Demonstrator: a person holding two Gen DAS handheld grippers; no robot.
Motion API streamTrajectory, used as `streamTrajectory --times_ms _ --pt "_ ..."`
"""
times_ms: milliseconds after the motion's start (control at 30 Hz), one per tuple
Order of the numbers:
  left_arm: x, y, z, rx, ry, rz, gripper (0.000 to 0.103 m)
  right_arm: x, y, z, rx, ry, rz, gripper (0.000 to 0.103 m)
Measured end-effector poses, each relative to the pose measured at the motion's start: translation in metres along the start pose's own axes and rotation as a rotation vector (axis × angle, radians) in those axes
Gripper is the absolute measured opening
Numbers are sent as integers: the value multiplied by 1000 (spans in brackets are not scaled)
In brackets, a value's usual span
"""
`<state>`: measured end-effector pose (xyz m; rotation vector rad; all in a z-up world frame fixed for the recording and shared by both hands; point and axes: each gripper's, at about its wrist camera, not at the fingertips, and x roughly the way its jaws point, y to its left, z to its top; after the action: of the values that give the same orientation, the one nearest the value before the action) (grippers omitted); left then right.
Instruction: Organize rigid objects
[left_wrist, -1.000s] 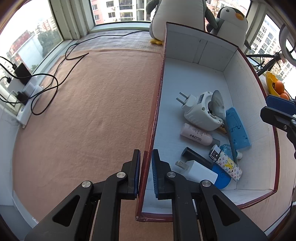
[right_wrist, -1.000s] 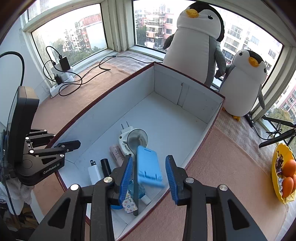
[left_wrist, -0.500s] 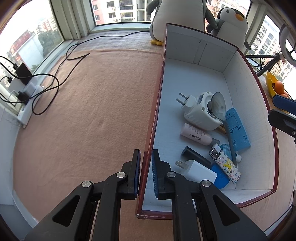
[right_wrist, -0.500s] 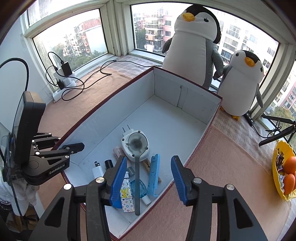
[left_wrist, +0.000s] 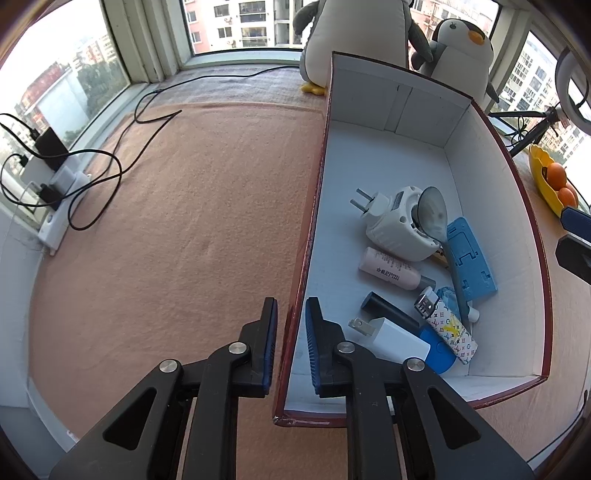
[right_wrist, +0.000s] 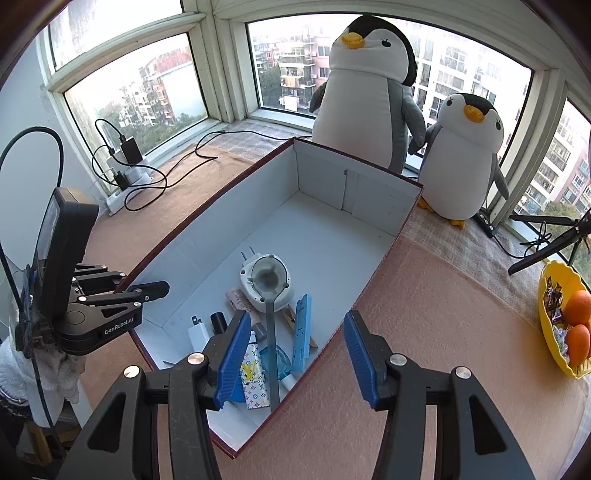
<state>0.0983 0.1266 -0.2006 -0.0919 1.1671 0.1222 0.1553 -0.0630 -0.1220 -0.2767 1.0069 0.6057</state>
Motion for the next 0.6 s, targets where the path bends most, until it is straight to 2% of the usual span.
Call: streamTrajectory --times_ms 400,533,600 --pt "-14 5 1 -9 -40 16 19 -18 -11 -16 55 -25 -8 52" --pt "-27 10 0 -21 -75 19 34 -28 -9 -21 66 -44 -8 57" --pt "-36 11 -1 -24 -98 25 36 -33 -8 -23 73 -54 -10 59"
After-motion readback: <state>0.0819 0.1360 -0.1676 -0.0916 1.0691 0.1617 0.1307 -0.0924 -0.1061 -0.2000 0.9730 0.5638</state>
